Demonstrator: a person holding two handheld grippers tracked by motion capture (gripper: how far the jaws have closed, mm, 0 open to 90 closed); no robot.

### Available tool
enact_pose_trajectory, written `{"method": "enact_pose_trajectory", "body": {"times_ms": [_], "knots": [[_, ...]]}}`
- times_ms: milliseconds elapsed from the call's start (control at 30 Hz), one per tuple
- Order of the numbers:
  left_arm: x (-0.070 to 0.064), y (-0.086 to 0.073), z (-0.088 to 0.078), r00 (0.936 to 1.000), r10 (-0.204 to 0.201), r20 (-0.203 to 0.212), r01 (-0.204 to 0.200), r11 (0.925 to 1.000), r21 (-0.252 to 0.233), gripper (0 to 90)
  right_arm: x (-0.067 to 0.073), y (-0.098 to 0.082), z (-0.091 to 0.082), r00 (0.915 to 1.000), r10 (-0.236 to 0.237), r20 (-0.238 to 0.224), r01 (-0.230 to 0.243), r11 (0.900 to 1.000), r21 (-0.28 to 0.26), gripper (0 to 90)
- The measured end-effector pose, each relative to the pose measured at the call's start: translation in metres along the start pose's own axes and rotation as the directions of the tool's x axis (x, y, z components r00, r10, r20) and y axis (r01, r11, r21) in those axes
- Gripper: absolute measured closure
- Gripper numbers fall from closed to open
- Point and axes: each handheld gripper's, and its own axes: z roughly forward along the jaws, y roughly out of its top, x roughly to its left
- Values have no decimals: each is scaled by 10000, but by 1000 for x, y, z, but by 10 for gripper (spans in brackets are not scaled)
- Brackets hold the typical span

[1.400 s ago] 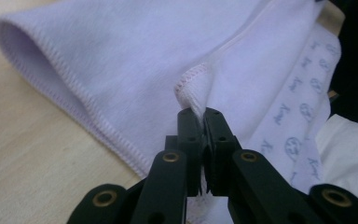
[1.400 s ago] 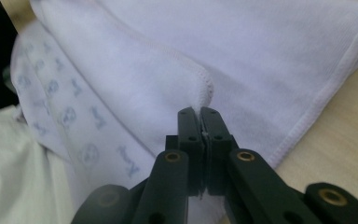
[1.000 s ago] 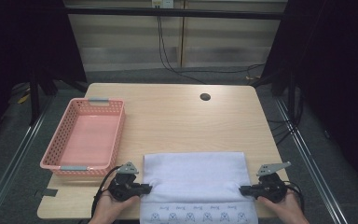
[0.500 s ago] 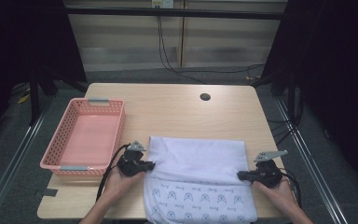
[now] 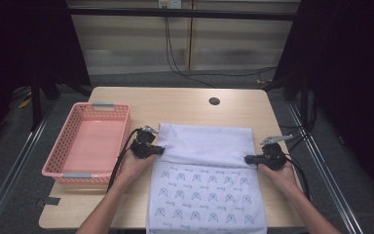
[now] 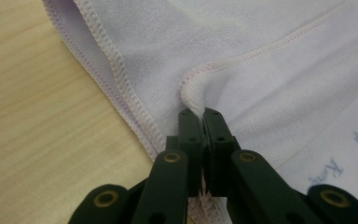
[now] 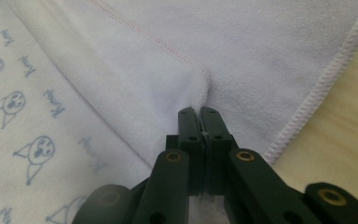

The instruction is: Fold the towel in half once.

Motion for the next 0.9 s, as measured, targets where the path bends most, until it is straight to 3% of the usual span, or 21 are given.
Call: {"method": "enact_pose_trajectory", "body": {"times_ms": [100,300,367,433,533,667,767,900], "knots": [[8,3,4,9996,-290,25,291,9993,-214,878,-7,8,5,10000,-48,42,48,10000,2,885],[22,25,19,9980,-452,-443,442,9988,-228,877,-21,22,16,9998,111,182,-110,9999,-72,886],[29,32,24,9963,-744,-437,727,9966,-387,877,-28,29,21,9993,261,266,-260,9997,-44,885],[36,39,27,9969,-536,-571,525,9984,-196,877,-31,34,25,9987,358,357,-355,9993,-95,885],[46,47,33,9941,-813,-719,785,9961,-412,877,-41,42,33,9978,611,249,-603,9977,-313,885],[59,57,40,9928,-810,-880,771,9959,-467,877,-52,52,42,9953,920,289,-905,9948,-477,885],[62,61,43,9897,-1020,-1006,962,9935,-605,877,-57,64,50,9931,965,671,-936,9946,-449,884],[61,62,45,9855,-873,-1458,768,9941,-765,877,-57,80,59,9886,801,1278,-784,9968,-186,885]]}}
